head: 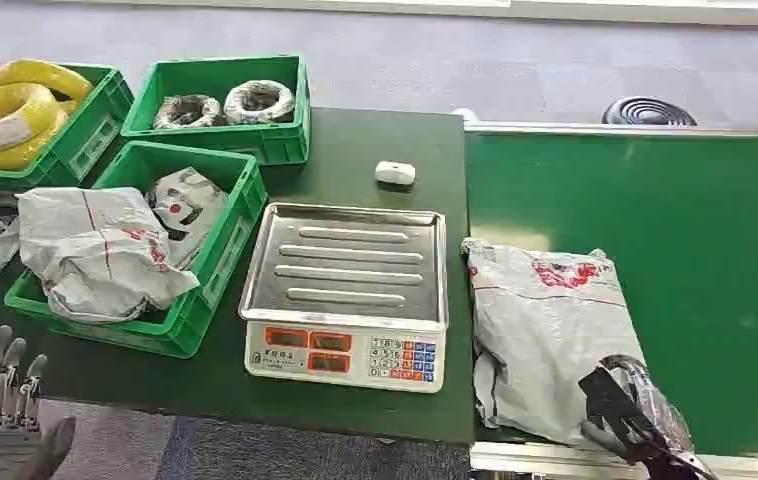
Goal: Moved the parcel from conveyor to table for the left to box.
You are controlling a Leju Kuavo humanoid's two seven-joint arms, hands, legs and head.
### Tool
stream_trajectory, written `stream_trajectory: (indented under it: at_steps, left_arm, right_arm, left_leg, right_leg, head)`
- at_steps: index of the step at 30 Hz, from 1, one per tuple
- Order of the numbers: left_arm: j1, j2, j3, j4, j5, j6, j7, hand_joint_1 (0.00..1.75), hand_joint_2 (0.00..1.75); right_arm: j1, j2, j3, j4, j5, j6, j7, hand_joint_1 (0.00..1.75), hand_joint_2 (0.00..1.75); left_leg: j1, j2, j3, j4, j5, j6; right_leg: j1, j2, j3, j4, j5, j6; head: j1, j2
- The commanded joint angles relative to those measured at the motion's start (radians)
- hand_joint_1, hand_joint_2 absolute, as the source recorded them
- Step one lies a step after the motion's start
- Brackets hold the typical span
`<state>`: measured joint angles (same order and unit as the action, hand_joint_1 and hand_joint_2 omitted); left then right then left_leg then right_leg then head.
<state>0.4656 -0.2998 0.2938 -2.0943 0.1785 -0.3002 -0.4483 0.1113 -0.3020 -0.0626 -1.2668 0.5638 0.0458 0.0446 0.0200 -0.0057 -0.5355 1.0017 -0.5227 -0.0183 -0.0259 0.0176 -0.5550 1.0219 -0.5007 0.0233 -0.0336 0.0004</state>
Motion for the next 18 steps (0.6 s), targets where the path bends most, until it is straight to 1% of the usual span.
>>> stream_trajectory:
  at_steps: [1,3,4,7,10,12,13,14,15,17,18]
  left_arm:
    - [-0.016,0.049,-0.051,0.073,0.003,0.011,0.021,0.0,1.75]
    - [-0.013,0.064,-0.059,0.083,0.009,0.019,0.015,0.0,1.75]
    - [-0.012,0.074,-0.064,0.087,0.014,0.023,0.01,0.0,1.75]
    - [-0.001,0.109,-0.089,0.1,0.029,0.047,-0.009,0.0,1.75]
    - [0.002,0.119,-0.101,0.103,0.037,0.063,-0.016,0.0,1.75]
    - [0.001,0.12,-0.104,0.101,0.038,0.066,-0.018,0.0,1.75]
    - [0.003,0.12,-0.106,0.098,0.039,0.069,-0.017,0.0,1.75]
    - [0.005,0.12,-0.11,0.094,0.041,0.079,-0.022,0.0,1.75]
    - [0.007,0.119,-0.111,0.091,0.043,0.084,-0.025,0.0,1.75]
    - [0.003,0.117,-0.118,0.089,0.048,0.098,-0.037,0.0,1.75]
    - [0.001,0.12,-0.125,0.093,0.049,0.103,-0.042,0.0,1.75]
  right_arm:
    - [-0.172,-0.046,0.022,0.312,-0.032,-0.031,0.026,1.68,1.75]
    - [-0.182,-0.044,0.03,0.308,-0.042,-0.04,0.031,1.69,1.75]
    - [-0.181,-0.042,0.03,0.298,-0.05,-0.049,0.032,1.75,1.75]
    - [-0.175,-0.019,0.016,0.234,-0.082,-0.074,0.031,1.75,1.75]
    - [-0.17,0.007,-0.014,0.159,-0.109,-0.103,0.026,1.75,1.75]
    - [-0.174,0.012,-0.021,0.147,-0.116,-0.109,0.021,1.75,1.75]
    - [-0.167,0.024,-0.04,0.12,-0.134,-0.132,-0.003,1.75,1.75]
    - [-0.149,0.053,-0.083,0.061,-0.193,-0.185,-0.091,1.75,1.75]
    - [-0.135,0.069,-0.105,0.016,-0.239,-0.204,-0.133,1.75,1.75]
    - [-0.085,0.115,-0.152,-0.159,-0.349,-0.319,-0.264,1.75,1.75]
    - [-0.066,0.124,-0.153,-0.228,-0.365,-0.374,-0.305,1.75,1.75]
  left_leg:
    - [-0.001,0.002,0.003,-0.007,0.003,0.002]
    - [-0.001,0.001,0.002,-0.005,0.003,0.002]
    - [0.0,0.001,0.001,-0.002,0.001,0.001]
    - [0.0,0.0,0.001,-0.002,0.001,0.001]
    - [-0.001,0.002,0.001,-0.003,0.002,0.001]
    - [-0.001,0.001,0.0,-0.002,0.001,0.001]
    - [-0.001,0.002,0.001,-0.004,0.002,0.001]
    - [-0.001,0.002,0.0,-0.003,0.001,0.001]
    - [-0.001,0.001,0.0,-0.003,0.001,0.001]
    - [-0.001,0.0,-0.001,-0.001,0.001,0.001]
    - [-0.001,0.001,0.001,-0.005,0.003,0.001]
  right_leg:
    - [0.0,-0.001,0.002,-0.007,0.004,-0.003]
    - [0.0,-0.001,0.002,-0.005,0.003,-0.003]
    - [0.0,0.0,0.001,-0.002,0.001,-0.001]
    - [0.0,-0.001,0.001,-0.002,0.001,-0.002]
    - [0.0,0.0,0.0,-0.002,0.002,-0.003]
    - [0.0,0.0,0.0,-0.001,0.001,-0.002]
    - [0.0,0.0,0.0,-0.002,0.002,-0.003]
    - [0.0,0.0,0.0,-0.002,0.002,-0.002]
    - [0.0,0.0,0.0,-0.002,0.001,-0.002]
    - [-0.001,-0.001,-0.001,0.0,0.0,-0.002]
    - [0.0,-0.002,0.0,-0.004,0.002,-0.004]
  head:
    - [0.0,0.0]
    - [0.0,0.0]
    - [0.0,0.0]
    - [0.001,0.0]
    - [0.0,0.0]
    - [0.0,0.0]
    - [0.0,0.0]
    - [0.0,0.0]
    - [0.0,0.0]
    - [0.0,0.0]
    - [0.0,0.0]
